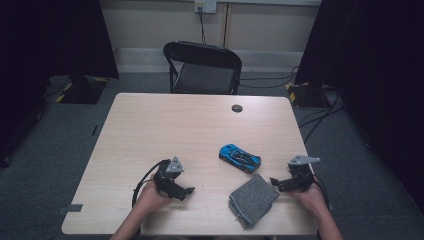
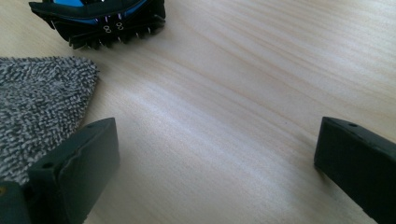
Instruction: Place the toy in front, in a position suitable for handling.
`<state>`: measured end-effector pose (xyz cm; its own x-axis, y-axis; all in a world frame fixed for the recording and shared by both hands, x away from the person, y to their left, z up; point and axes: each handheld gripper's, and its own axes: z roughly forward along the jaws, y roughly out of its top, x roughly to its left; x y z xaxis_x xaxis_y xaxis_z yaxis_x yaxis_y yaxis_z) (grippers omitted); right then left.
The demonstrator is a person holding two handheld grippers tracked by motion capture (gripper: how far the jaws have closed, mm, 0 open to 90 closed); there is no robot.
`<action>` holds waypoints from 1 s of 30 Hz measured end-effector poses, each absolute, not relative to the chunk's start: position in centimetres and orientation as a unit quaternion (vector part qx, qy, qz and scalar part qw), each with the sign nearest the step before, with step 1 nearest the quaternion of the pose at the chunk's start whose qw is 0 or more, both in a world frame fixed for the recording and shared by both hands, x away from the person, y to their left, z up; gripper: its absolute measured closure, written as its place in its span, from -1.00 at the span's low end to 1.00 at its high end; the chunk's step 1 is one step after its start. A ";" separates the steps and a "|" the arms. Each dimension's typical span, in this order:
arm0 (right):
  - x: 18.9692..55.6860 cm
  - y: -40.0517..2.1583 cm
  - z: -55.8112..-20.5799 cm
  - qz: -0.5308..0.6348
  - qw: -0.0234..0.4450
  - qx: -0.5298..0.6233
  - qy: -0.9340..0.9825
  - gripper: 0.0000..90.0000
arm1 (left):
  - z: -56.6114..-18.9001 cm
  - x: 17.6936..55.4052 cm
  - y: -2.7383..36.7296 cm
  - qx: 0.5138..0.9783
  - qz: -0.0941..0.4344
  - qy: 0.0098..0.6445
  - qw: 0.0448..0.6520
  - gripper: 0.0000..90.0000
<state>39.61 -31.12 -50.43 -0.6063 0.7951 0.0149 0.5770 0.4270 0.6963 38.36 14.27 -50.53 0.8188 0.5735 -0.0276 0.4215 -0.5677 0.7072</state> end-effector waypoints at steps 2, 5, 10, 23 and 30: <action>39.6 -31.1 -50.4 0.340 0.161 0.413 0.829 -1.00 | -50.5 38.4 14.3 0.880 0.103 0.283 0.368 -1.00; 39.6 -31.1 -50.4 0.339 0.162 0.414 0.830 -1.00 | -50.5 38.4 14.3 0.880 0.103 0.283 0.368 -1.00; 39.6 -31.1 -50.4 0.339 0.162 0.416 0.828 -1.00 | -50.5 38.4 14.3 0.880 0.103 0.283 0.368 -1.00; 39.8 -31.9 -50.0 0.351 0.147 0.425 0.821 -0.79 | -50.5 38.4 14.3 0.880 0.103 0.283 0.368 -1.00; 40.3 -31.2 -48.9 0.361 0.137 0.412 0.826 -0.70 | -50.5 38.4 14.3 0.880 0.103 0.283 0.368 -1.00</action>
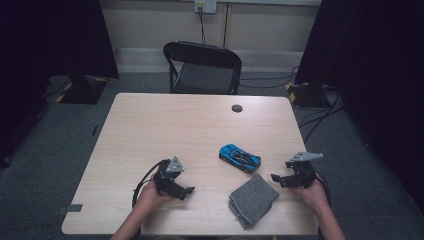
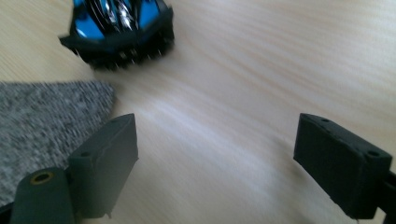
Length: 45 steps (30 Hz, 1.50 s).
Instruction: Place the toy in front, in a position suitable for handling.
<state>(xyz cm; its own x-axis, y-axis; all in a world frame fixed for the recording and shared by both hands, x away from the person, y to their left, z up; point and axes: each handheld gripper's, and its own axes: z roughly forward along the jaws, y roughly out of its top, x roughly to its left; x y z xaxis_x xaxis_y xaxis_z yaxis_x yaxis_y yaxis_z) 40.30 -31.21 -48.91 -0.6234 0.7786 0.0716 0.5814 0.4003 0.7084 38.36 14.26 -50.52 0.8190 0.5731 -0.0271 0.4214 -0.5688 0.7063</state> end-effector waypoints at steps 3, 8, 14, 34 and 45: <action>40.8 -30.6 -48.1 0.372 0.128 0.399 0.828 -0.63 | -50.5 38.4 14.3 0.880 0.103 0.283 0.368 -1.00; 41.8 -29.4 -47.1 0.406 0.108 0.385 0.822 -0.66 | -50.5 38.4 14.3 0.880 0.103 0.283 0.368 -1.00; 43.6 -26.2 -45.6 0.404 0.111 0.349 0.838 -0.67 | -50.5 38.4 14.3 0.880 0.103 0.283 0.368 -1.00; 46.7 -20.1 -48.3 0.328 0.078 0.302 0.892 -0.67 | -50.5 38.4 14.2 0.879 0.103 0.284 0.368 -1.00; 47.1 -18.9 -49.2 0.310 0.084 0.286 0.903 -0.67 | -50.5 38.4 14.2 0.879 0.103 0.284 0.368 -1.00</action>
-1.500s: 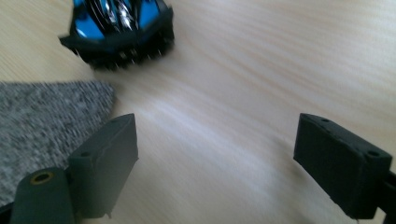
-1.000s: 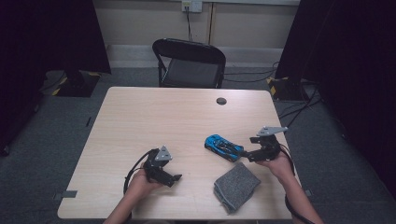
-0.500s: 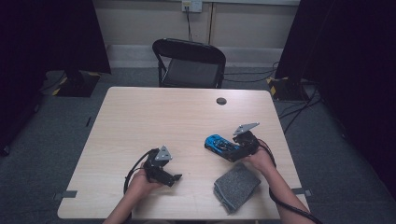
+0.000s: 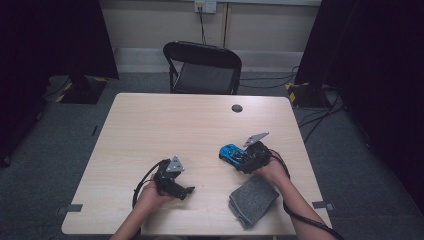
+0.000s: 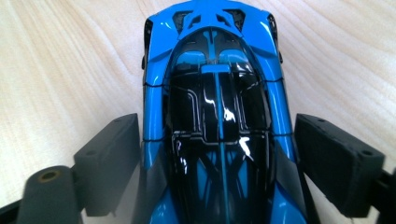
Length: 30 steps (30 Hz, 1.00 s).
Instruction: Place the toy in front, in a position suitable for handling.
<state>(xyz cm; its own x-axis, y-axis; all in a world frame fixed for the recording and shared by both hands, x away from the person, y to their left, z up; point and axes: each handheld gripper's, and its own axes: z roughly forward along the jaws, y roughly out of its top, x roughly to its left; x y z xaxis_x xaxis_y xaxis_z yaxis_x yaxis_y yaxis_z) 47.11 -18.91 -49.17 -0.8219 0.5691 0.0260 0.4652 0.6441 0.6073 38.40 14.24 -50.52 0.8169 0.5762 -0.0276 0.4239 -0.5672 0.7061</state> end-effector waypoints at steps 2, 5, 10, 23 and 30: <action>47.1 -18.7 -49.2 0.309 0.087 0.289 0.902 -0.67 | -50.5 38.4 14.2 0.879 0.103 0.284 0.368 -1.00; 47.1 -18.6 -49.3 0.309 0.089 0.287 0.902 -0.68 | -50.5 38.4 14.2 0.879 0.103 0.284 0.368 -1.00; 47.1 -18.5 -49.3 0.315 0.094 0.291 0.899 -0.65 | -50.5 38.4 14.2 0.879 0.103 0.284 0.368 -1.00; 47.1 -18.3 -49.0 0.313 0.093 0.288 0.900 -0.42 | -50.5 38.4 14.2 0.879 0.103 0.284 0.368 -1.00; 47.2 -18.5 -48.7 0.331 0.082 0.300 0.891 -0.38 | -50.5 38.4 14.2 0.879 0.103 0.284 0.368 -1.00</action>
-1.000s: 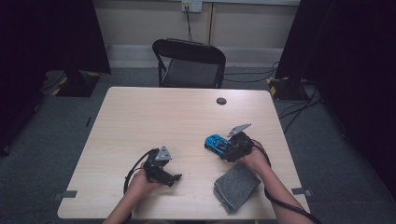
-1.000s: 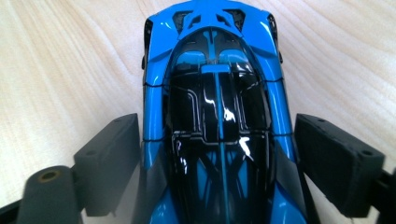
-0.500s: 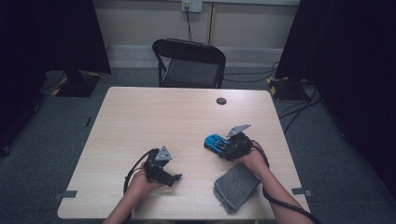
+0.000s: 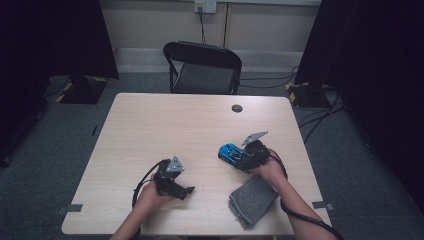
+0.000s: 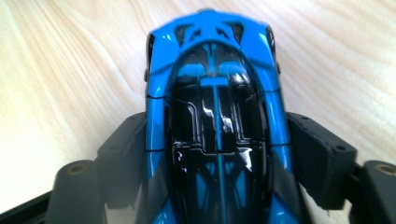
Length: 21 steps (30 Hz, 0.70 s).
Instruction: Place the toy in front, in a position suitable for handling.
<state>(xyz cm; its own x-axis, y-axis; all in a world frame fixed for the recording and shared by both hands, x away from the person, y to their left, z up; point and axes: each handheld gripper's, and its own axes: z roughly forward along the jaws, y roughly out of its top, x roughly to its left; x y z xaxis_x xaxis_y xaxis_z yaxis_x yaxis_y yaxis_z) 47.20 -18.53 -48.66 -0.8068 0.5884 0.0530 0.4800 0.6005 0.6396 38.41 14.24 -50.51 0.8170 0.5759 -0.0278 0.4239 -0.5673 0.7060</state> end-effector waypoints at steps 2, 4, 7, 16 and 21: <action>47.3 -18.5 -48.5 0.320 0.075 0.310 0.892 -0.38 | -50.5 38.4 14.2 0.879 0.103 0.284 0.368 -1.00; 47.2 -18.2 -48.5 0.309 0.086 0.304 0.897 -0.38 | -50.5 38.4 14.2 0.879 0.103 0.284 0.368 -1.00; 47.3 -18.3 -48.5 0.317 0.078 0.311 0.893 -0.38 | -50.5 38.4 14.2 0.879 0.103 0.284 0.368 -1.00; 47.2 -18.0 -48.7 0.312 0.092 0.310 0.893 -0.50 | -50.5 38.4 14.2 0.879 0.103 0.284 0.368 -1.00; 47.3 -17.6 -49.0 0.303 0.097 0.315 0.894 -0.64 | -50.5 38.4 14.2 0.879 0.103 0.284 0.368 -1.00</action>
